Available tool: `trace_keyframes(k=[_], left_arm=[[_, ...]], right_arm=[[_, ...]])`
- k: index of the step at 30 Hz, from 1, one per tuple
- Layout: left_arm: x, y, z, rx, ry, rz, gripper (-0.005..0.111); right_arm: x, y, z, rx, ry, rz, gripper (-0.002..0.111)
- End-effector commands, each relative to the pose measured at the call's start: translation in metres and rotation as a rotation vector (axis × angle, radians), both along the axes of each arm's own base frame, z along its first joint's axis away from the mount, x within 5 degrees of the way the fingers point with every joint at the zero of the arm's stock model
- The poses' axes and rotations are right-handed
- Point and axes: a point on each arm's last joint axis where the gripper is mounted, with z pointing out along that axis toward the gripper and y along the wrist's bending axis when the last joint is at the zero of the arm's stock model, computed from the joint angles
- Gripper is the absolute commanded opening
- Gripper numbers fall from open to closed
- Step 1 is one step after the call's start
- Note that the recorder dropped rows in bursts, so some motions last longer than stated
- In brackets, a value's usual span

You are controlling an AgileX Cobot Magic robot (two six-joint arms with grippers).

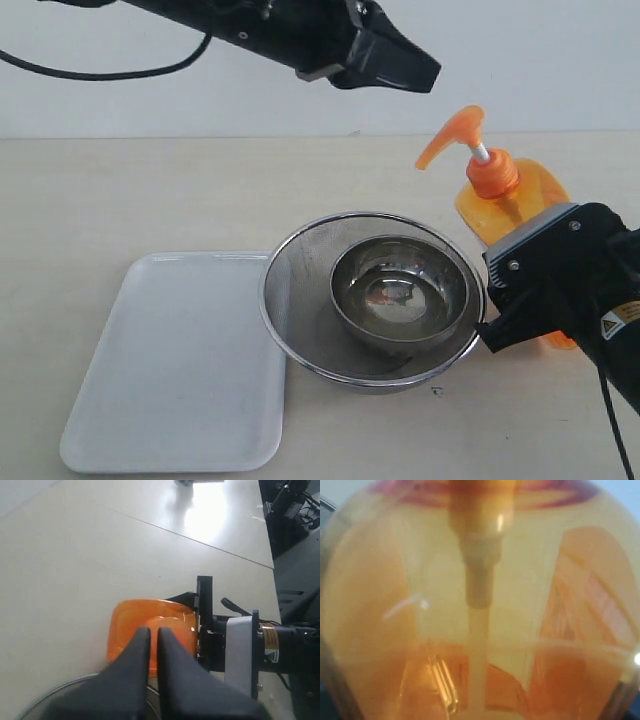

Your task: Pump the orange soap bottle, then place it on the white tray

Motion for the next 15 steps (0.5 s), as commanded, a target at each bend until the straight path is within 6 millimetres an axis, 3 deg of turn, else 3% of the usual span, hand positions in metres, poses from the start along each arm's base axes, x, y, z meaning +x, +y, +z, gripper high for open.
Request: trace_keyframes(k=[1,10,15], left_arm=[[-0.007,-0.021,-0.013,0.003,0.029,-0.031,0.005],[-0.006,-0.031,-0.027,0.027,0.043,-0.025,0.005],[0.000,-0.036,-0.050,0.054,0.096,-0.033,0.005]], right_arm=[[0.001,0.001,0.003,0.015,-0.018,-0.003,0.000],[0.001,0.001,0.003,0.015,-0.014,-0.001,0.000],[0.001,0.001,0.003,0.018,-0.014,0.000,0.000]])
